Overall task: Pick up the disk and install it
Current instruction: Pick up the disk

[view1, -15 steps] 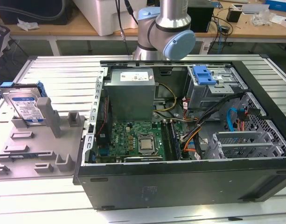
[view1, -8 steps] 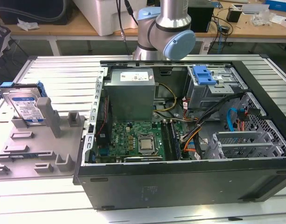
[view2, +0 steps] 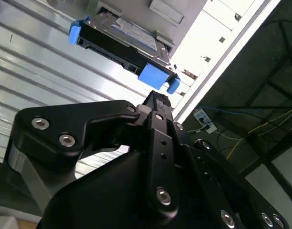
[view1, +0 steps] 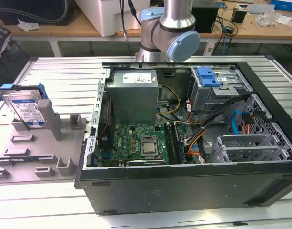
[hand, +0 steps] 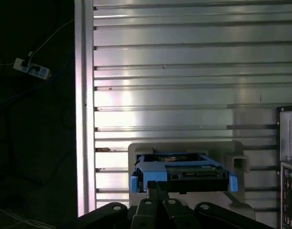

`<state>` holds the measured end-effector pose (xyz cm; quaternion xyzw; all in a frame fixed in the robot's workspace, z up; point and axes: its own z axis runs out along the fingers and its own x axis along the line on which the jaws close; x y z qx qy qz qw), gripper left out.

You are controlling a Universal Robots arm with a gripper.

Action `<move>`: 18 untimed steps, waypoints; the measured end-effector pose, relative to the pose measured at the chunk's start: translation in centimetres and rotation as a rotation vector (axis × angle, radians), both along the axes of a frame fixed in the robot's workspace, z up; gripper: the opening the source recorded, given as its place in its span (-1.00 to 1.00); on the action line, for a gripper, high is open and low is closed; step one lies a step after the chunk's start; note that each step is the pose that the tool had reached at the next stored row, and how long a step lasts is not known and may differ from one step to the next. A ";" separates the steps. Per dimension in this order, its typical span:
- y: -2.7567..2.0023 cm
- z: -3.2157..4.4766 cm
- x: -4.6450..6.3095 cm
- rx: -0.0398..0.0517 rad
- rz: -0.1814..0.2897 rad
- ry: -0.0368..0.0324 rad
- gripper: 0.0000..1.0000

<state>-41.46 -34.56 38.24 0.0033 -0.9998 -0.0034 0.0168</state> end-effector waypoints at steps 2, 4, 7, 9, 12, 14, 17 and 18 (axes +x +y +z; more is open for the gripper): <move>0.01 -0.02 0.0 -0.0007 0.071 0.0000 -0.79; 0.01 -0.04 0.0 -0.0007 0.115 0.0001 -0.79; 0.01 -0.06 0.0 -0.0007 0.176 0.0000 -0.79; 0.01 -0.08 0.0 -0.0007 0.219 0.0000 -0.79; 0.01 -0.12 0.0 -0.0007 0.286 0.0000 -0.79; 0.01 -0.14 0.0 -0.0007 0.336 0.0000 -0.79; 0.01 -0.17 0.0 -0.0007 0.408 0.0000 -0.79; 0.01 -0.19 0.0 -0.0007 0.443 -0.0001 -0.79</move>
